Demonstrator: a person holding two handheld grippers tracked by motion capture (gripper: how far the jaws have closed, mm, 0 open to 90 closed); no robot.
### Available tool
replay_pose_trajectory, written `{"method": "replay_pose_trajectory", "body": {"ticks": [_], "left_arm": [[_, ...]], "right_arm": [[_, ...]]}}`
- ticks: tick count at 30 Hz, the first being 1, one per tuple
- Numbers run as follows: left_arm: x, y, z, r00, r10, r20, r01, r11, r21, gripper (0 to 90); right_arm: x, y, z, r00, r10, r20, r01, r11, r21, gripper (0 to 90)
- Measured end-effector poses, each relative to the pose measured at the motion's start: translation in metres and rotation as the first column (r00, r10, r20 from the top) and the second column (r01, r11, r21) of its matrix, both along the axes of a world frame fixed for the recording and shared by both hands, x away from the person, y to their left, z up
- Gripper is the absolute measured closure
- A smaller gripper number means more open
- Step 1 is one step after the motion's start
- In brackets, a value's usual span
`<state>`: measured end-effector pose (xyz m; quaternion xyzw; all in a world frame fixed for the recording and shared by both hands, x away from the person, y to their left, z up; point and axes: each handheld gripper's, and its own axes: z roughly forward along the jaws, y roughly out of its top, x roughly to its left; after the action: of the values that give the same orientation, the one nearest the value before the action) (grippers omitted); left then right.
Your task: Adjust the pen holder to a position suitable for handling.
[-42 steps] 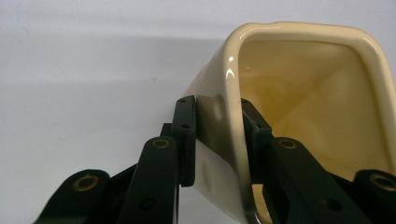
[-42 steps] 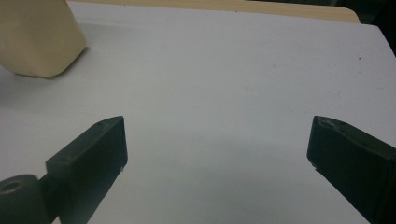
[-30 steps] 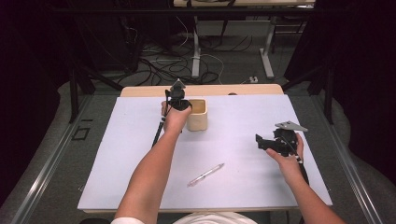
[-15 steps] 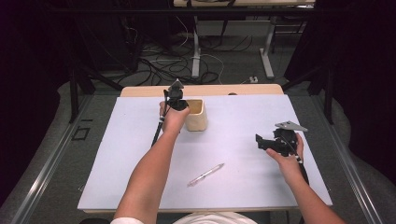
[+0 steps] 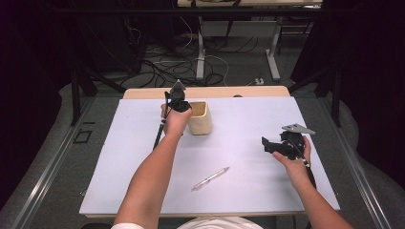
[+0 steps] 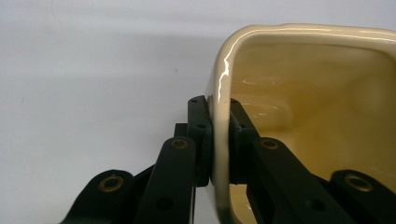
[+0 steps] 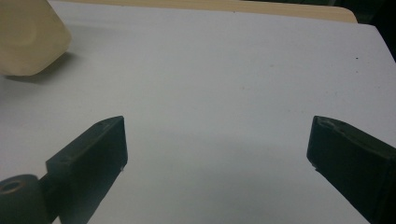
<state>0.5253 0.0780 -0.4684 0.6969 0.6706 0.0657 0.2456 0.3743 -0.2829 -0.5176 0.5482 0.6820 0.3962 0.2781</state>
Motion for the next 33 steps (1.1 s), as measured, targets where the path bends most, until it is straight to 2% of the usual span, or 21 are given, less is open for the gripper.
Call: {"method": "replay_pose_trajectory", "body": {"ticks": [4, 9, 15, 20, 22, 23, 25, 27, 28, 33], "left_arm": [[-0.002, 0.002, 0.004, 1.0000, 0.004, 0.005, -0.004, 0.9998, -0.020, 83.9], [-0.006, 0.002, 0.008, 1.0000, -0.007, 0.007, 0.007, 0.9997, -0.023, 83.7], [-0.013, 0.003, 0.014, 0.9996, -0.028, 0.002, 0.028, 0.9988, -0.039, 83.7], [-0.018, 0.004, 0.016, 0.9986, -0.053, 0.000, 0.053, 0.9979, -0.037, 83.7], [-0.023, 0.003, 0.017, 0.9957, -0.092, 0.010, 0.093, 0.9955, -0.022, 83.7], [-0.023, 0.003, 0.017, 0.9957, -0.092, 0.010, 0.093, 0.9955, -0.022, 83.6], [-0.027, 0.000, 0.019, 0.9888, -0.148, 0.015, 0.148, 0.9889, -0.006, 83.7], [-0.028, -0.002, 0.019, 0.9871, -0.159, 0.021, 0.159, 0.9873, 0.000, 83.7], [-0.031, -0.005, 0.020, 0.9829, -0.183, 0.019, 0.183, 0.9831, 0.012, 83.7], [-0.036, -0.009, 0.019, 0.9760, -0.217, 0.011, 0.217, 0.9757, 0.031, 83.7]], "right_arm": [[0.000, 0.001, 0.000, 1.0000, -0.004, -0.002, 0.004, 1.0000, 0.004, 4.5], [-0.001, 0.001, 0.000, 1.0000, -0.008, -0.002, 0.008, 1.0000, 0.001, 4.5], [0.000, 0.001, 0.000, 1.0000, -0.005, -0.003, 0.005, 1.0000, 0.002, 4.5], [-0.001, 0.001, 0.000, 1.0000, -0.003, -0.004, 0.003, 1.0000, -0.004, 4.5], [0.000, 0.002, -0.001, 1.0000, 0.000, -0.004, 0.000, 1.0000, -0.004, 4.5], [0.000, 0.002, -0.001, 1.0000, 0.000, -0.005, 0.000, 1.0000, -0.004, 4.5], [0.000, 0.002, -0.001, 1.0000, 0.002, -0.004, -0.002, 1.0000, -0.004, 4.5], [0.000, 0.003, -0.001, 1.0000, 0.000, -0.005, 0.000, 1.0000, -0.002, 4.5], [0.000, 0.003, -0.001, 1.0000, 0.000, -0.006, 0.000, 1.0000, -0.001, 4.5], [0.000, 0.003, -0.001, 1.0000, -0.002, -0.008, 0.002, 1.0000, -0.004, 4.5]]}}
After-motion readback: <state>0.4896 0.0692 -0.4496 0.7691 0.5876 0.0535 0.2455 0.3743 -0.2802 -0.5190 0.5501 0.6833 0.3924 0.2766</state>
